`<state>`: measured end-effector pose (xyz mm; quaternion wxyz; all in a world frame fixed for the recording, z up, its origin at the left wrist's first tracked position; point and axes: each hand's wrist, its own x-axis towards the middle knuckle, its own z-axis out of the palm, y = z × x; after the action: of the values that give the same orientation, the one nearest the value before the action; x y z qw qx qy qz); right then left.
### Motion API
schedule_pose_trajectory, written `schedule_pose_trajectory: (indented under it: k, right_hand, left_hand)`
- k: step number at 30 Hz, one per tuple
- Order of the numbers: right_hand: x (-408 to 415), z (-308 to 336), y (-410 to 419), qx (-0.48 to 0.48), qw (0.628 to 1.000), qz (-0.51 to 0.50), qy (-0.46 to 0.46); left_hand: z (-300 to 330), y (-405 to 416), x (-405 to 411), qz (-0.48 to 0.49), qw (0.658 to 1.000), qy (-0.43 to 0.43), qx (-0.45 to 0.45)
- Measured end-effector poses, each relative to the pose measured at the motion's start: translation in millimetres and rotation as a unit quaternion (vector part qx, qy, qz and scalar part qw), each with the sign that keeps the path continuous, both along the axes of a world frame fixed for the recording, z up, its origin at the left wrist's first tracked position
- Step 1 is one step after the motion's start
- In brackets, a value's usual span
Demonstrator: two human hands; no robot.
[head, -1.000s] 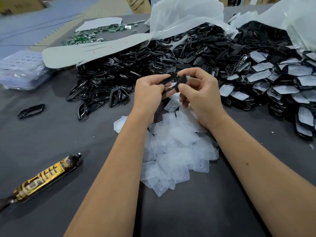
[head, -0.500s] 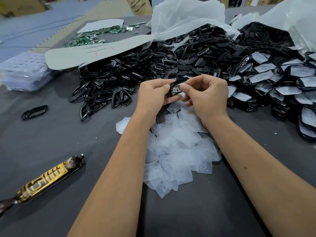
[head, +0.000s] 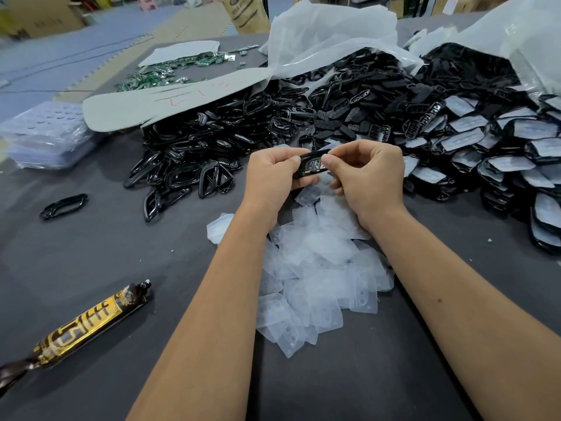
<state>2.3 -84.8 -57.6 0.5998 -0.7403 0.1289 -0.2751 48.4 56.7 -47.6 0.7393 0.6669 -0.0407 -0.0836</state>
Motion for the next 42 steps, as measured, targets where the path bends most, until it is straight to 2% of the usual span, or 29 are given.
schedule_pose_trajectory:
  k: [4,10,13,16,18,20,22,27,35,40,42]
  right_hand:
    - [-1,1,1,-0.034,0.999,-0.008,0.003]
    - [-4,4,3,-0.109,0.993,-0.037,0.011]
    - [-4,4,3,-0.116,0.992,-0.044,0.015]
    - [-5,5,1,-0.081,0.995,-0.042,0.033]
    - [-4,6,-2,-0.019,0.999,0.015,0.044]
    - [-4,6,-4,0.011,0.998,0.060,0.031]
    - [-5,6,-6,0.020,0.998,0.063,0.019]
    - [-6,5,-4,-0.003,0.997,0.072,0.019]
    - [-6,6,-8,0.024,0.988,0.150,0.023]
    - [-7,7,-8,-0.005,0.995,0.098,0.009]
    - [-8,7,-5,-0.056,0.995,0.077,-0.006]
  left_hand:
    - [-2,1,-1,-0.014,1.000,0.000,0.004]
    - [-6,0,-1,-0.025,0.998,-0.049,0.044]
    - [-5,0,-2,-0.020,0.998,-0.043,0.029]
    - [-1,4,-2,-0.040,0.999,-0.020,-0.030]
    - [1,7,-2,-0.057,0.996,-0.010,-0.062]
    - [3,7,-2,-0.062,0.996,-0.004,-0.067]
    - [4,4,-3,-0.063,0.996,-0.002,-0.065]
    - [5,5,-3,-0.066,0.995,-0.002,-0.070]
    - [6,5,-5,-0.053,0.997,-0.018,-0.051]
    - [3,3,-4,-0.049,0.998,-0.029,-0.021]
    - [0,2,-4,-0.041,0.998,-0.046,0.000]
